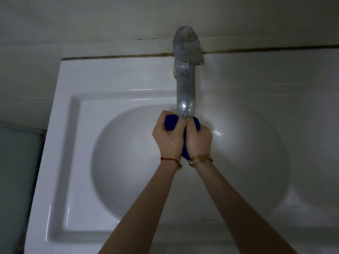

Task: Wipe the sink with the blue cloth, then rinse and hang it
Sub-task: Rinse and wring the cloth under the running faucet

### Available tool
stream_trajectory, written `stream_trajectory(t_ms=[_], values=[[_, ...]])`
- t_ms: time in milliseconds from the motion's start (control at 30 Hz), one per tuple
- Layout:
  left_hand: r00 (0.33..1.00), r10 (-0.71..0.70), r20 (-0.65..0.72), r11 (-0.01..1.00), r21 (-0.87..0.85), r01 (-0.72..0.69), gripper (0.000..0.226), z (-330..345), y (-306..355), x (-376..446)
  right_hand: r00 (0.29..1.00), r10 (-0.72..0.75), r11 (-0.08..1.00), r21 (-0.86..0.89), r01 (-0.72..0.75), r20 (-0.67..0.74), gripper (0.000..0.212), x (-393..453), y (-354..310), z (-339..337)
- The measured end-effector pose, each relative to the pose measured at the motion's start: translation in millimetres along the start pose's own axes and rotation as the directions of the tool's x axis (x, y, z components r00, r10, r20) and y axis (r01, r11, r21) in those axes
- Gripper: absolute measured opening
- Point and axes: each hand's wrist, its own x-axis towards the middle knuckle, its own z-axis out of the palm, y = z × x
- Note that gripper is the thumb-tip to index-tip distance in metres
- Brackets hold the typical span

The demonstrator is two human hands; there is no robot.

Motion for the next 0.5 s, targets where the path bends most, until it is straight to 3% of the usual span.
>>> stream_trajectory(t_ms=[100,267,433,500], values=[[0.995,-0.051,-0.088,0.998,-0.035,0.048,0.041,5.0,-5.7,2.4,1.000,-0.014,1.000,-0.009,0.014,-0.026,0.052,3.2,1.3,3.0],[0.982,-0.029,-0.189,0.996,0.079,0.044,0.048,9.2,-2.5,8.7,0.992,-0.113,0.992,-0.058,0.110,-0.052,0.050,4.7,6.8,2.4],[0.969,-0.149,-0.199,0.987,0.024,0.157,0.042,10.6,-2.8,4.3,0.929,-0.371,0.922,-0.120,0.367,-0.012,0.038,7.7,13.9,-2.1],[0.959,-0.201,-0.199,0.980,-0.030,0.199,0.026,10.7,-0.2,-3.5,0.879,-0.476,0.861,-0.182,0.475,0.037,0.029,9.3,12.1,-8.9]])
